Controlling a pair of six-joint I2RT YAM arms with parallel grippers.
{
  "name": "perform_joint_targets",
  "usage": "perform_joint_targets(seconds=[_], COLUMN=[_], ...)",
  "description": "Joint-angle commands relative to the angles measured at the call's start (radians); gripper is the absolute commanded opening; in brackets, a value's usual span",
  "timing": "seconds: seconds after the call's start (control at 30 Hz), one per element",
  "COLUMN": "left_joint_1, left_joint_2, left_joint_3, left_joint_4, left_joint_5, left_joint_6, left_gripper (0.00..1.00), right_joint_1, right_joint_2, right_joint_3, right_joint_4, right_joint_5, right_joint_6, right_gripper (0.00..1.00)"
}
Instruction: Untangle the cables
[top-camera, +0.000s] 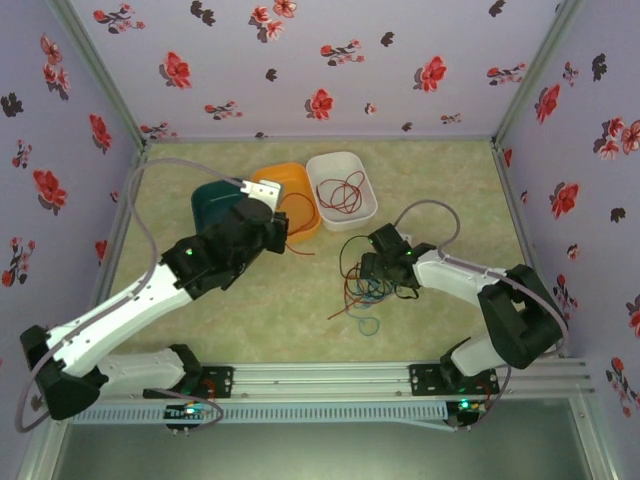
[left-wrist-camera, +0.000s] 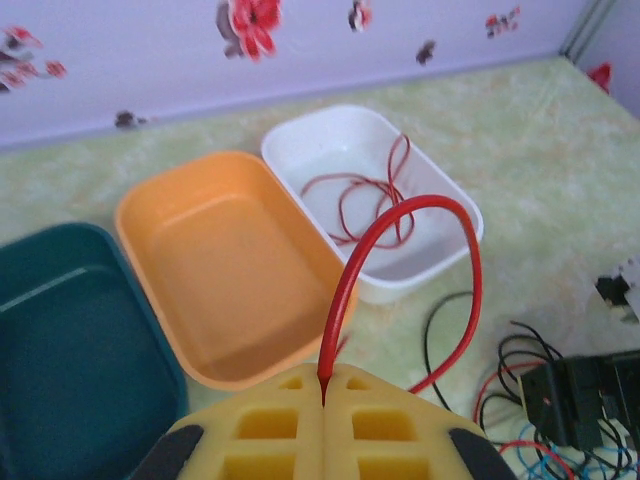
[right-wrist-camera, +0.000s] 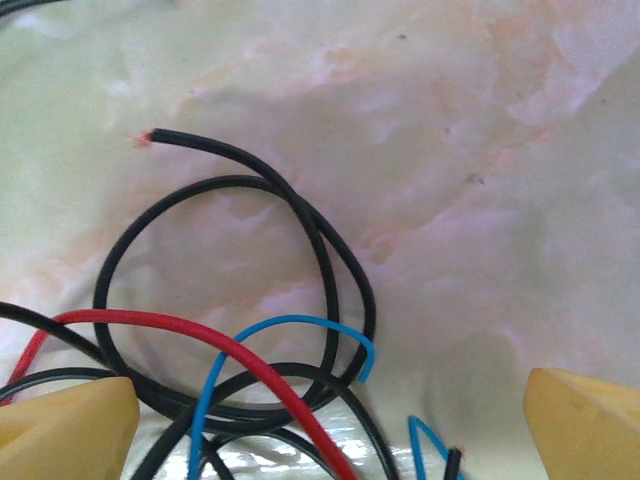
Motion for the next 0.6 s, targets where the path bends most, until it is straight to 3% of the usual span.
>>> perform_joint_targets(seconds=[0.0, 0.33, 0.57], left_joint_1=[0.023, 0.080, 0.150], left_joint_2=[-0.053, -0.021, 0.130], left_joint_3=[0.011, 0.089, 0.212], left_joint_4=[0.035, 0.137, 0.199], left_joint_5=[-0.051, -0.047, 0.087], left_joint_6=[0.069, 0.170, 0.214], left_gripper=[0.00, 0.00, 0.00], right_joint_1=[-0.014, -0.019, -0.019], right_joint_2=[-0.005, -0.089, -0.169], right_joint_3=[-0.022, -0.004, 0.036], right_joint_4=[-0.002, -0.042, -0.071], right_joint_5=[0.034, 0.043, 0.064], right_joint_6=[0.038, 0.028, 0.012], right_gripper=[0.99, 0.99, 0.99])
